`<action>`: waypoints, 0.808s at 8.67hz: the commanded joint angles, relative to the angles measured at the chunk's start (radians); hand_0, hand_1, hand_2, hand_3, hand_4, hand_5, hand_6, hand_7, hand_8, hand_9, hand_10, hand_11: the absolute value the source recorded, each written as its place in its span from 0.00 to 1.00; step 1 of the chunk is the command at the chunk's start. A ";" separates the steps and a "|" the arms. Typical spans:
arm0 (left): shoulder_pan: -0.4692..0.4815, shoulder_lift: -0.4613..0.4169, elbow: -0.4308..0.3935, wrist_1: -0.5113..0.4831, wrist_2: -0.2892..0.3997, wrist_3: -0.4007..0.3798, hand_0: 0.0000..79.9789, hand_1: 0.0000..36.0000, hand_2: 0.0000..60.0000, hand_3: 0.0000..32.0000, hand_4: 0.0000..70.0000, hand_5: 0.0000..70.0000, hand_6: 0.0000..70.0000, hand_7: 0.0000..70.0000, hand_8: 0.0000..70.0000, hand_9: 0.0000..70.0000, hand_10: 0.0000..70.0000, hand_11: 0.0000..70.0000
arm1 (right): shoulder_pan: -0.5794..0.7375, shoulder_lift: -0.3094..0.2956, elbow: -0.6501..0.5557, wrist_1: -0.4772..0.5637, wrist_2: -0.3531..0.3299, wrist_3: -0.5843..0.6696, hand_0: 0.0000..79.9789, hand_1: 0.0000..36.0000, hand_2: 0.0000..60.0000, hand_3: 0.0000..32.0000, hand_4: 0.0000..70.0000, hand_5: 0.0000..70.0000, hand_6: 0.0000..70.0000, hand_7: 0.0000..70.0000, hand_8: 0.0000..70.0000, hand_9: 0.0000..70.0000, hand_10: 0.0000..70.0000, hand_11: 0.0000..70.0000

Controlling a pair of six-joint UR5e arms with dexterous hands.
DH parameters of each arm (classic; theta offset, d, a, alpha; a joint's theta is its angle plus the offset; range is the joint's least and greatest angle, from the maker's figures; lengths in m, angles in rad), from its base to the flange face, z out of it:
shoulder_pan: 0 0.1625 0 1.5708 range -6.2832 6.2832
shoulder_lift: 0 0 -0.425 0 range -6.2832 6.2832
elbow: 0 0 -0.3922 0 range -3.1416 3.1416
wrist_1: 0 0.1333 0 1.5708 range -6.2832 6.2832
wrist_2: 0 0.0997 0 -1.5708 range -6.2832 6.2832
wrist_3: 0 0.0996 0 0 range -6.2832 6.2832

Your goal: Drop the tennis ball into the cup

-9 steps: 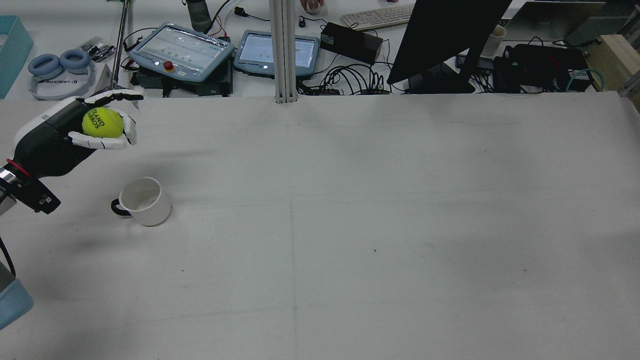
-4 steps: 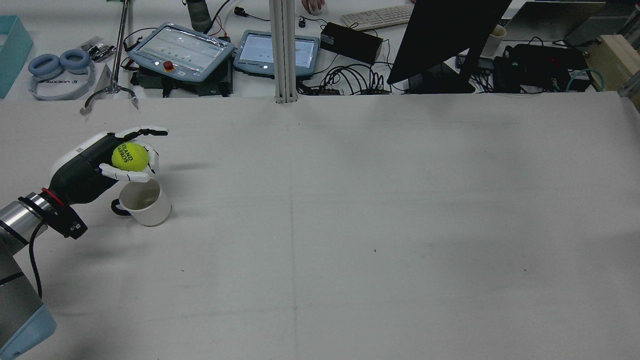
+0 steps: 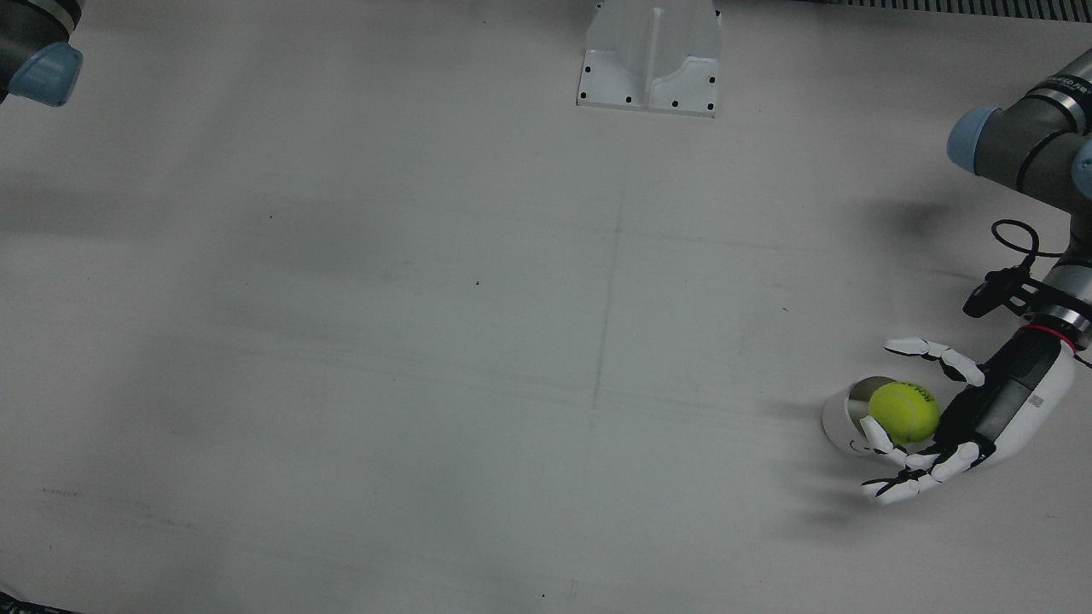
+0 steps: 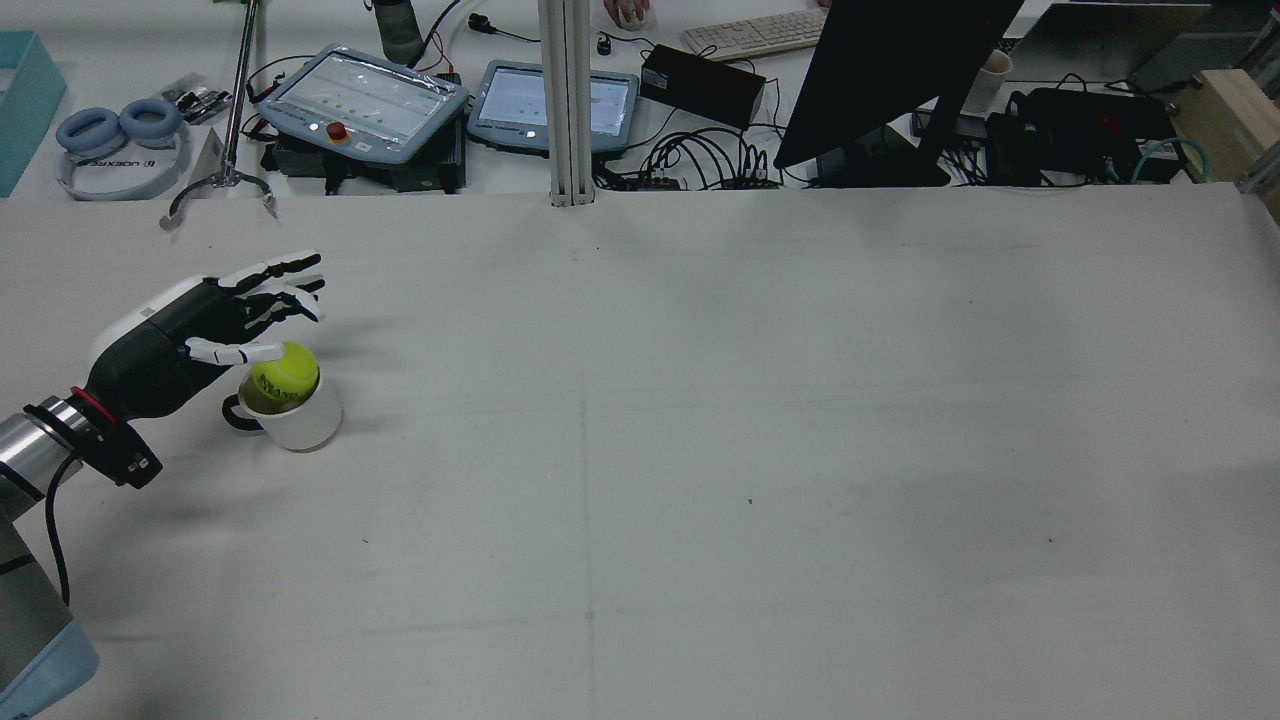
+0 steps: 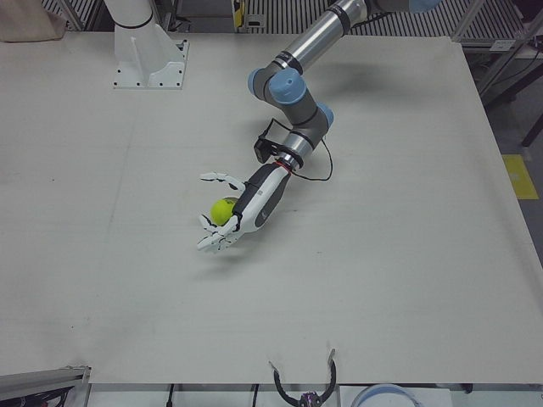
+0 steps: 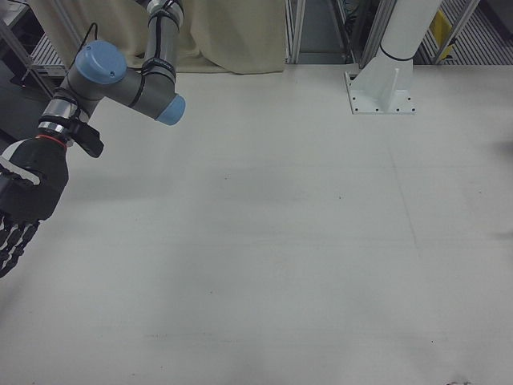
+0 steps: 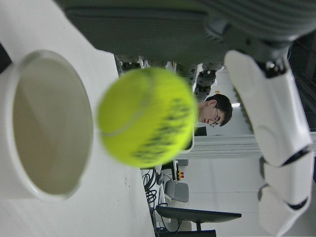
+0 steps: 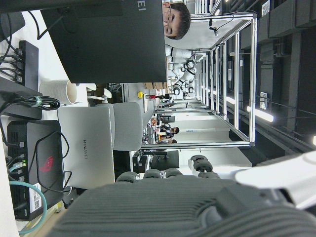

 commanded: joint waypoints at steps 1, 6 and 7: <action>-0.004 0.002 -0.007 -0.002 0.000 -0.002 0.56 0.30 0.37 0.00 0.24 0.14 0.50 0.10 0.17 0.11 0.12 0.19 | 0.000 0.000 0.000 0.000 0.000 0.000 0.00 0.00 0.00 0.00 0.00 0.00 0.00 0.00 0.00 0.00 0.00 0.00; -0.402 -0.010 -0.109 0.191 0.109 -0.022 0.57 0.32 0.38 0.00 0.30 0.14 0.51 0.16 0.16 0.11 0.13 0.21 | 0.000 0.000 0.000 0.000 0.000 0.000 0.00 0.00 0.00 0.00 0.00 0.00 0.00 0.00 0.00 0.00 0.00 0.00; -0.423 -0.009 -0.124 0.188 0.113 -0.013 0.55 0.27 0.38 0.00 0.32 0.15 0.58 0.21 0.17 0.11 0.15 0.22 | 0.000 0.000 0.000 0.000 0.000 0.000 0.00 0.00 0.00 0.00 0.00 0.00 0.00 0.00 0.00 0.00 0.00 0.00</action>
